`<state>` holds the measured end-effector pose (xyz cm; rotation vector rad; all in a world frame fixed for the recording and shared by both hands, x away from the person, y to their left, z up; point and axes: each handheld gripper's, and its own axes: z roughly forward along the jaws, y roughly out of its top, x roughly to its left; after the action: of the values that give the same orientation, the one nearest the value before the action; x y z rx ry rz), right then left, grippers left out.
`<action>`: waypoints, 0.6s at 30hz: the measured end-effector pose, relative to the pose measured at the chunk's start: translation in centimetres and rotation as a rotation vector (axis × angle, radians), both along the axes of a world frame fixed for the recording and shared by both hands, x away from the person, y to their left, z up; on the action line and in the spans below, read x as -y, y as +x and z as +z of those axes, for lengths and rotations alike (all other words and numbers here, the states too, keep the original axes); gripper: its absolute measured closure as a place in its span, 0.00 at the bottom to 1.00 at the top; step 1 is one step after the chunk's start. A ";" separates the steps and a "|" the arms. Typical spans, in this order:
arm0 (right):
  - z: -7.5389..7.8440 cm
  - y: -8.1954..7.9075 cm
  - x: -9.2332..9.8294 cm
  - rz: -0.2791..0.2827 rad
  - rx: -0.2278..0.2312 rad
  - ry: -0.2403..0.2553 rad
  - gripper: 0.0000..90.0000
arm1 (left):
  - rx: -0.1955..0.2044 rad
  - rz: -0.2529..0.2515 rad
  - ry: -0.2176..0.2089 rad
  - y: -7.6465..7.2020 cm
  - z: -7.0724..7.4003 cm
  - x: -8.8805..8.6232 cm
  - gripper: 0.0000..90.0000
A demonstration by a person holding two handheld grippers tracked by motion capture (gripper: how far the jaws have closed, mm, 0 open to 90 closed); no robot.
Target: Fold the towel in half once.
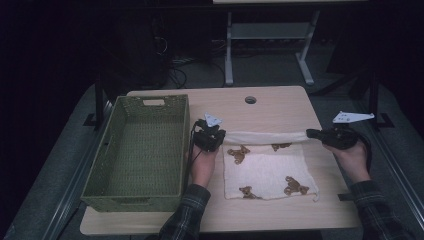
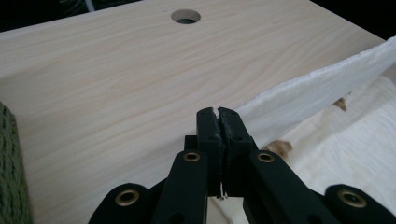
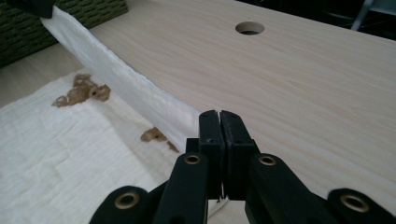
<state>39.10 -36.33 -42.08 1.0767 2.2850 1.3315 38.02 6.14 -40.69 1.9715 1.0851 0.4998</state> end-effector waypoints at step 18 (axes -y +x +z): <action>-0.4 -4.8 -0.3 0.026 -0.025 -0.049 0.98 | -0.020 -0.067 -0.034 -4.0 -0.6 -0.1 0.98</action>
<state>34.31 -36.06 -42.53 1.0573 2.3441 1.2720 33.98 6.20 -41.31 1.9796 1.0296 0.4236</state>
